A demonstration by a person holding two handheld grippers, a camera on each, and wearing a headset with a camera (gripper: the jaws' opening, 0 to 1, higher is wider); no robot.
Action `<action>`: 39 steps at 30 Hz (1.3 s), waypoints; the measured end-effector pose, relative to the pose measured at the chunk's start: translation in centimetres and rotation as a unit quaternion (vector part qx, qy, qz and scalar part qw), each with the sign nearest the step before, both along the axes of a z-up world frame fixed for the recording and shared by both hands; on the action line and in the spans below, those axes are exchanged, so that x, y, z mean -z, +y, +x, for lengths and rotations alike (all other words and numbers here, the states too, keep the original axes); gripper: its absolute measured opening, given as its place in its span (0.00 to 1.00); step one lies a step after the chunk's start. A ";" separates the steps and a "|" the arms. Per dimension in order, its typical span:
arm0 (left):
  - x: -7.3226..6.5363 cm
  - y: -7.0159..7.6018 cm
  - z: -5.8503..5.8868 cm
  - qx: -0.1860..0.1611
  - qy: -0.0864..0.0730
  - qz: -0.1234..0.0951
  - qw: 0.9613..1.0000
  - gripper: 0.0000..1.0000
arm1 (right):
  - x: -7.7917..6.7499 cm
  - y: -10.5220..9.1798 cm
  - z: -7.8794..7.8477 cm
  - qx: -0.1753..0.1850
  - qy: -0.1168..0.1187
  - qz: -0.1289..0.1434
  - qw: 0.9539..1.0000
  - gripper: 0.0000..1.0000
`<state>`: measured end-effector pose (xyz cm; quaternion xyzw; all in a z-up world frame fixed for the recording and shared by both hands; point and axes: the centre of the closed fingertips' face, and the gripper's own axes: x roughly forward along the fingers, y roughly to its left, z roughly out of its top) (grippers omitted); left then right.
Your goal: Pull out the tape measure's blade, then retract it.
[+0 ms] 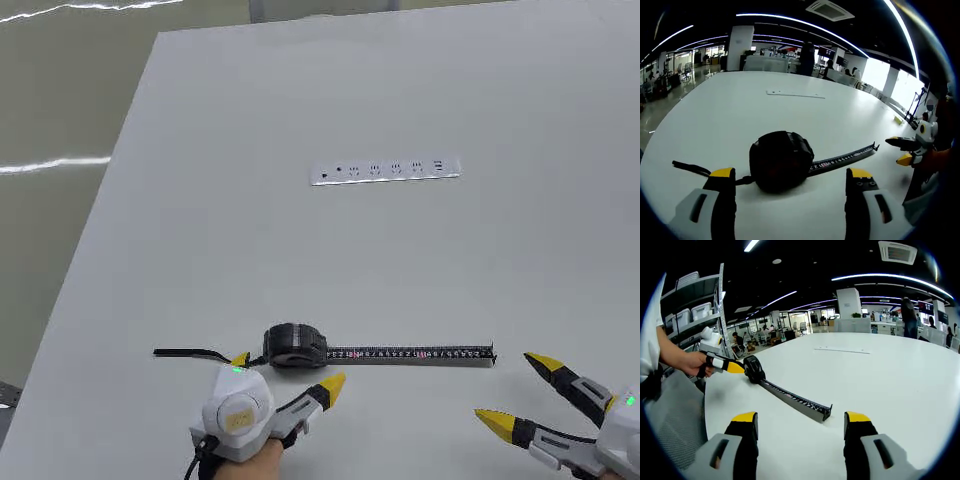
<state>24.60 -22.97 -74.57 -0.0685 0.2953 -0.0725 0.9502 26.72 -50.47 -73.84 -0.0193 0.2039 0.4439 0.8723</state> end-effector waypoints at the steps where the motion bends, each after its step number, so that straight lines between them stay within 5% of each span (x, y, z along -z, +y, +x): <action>1: 0.0 0.0 0.1 -0.003 0.002 -0.002 1.000 0.90 | 0.0 0.0 0.1 -0.001 0.000 0.001 1.000 0.70; 26: 1.4 -0.1 1.2 -0.044 0.026 -0.006 0.999 0.90 | 0.4 0.4 1.1 -0.018 0.005 -0.001 1.000 0.67; 39: 2.0 -0.1 2.0 -0.079 0.043 -0.029 0.996 0.88 | 0.7 0.4 1.5 -0.023 0.008 -0.001 1.000 0.66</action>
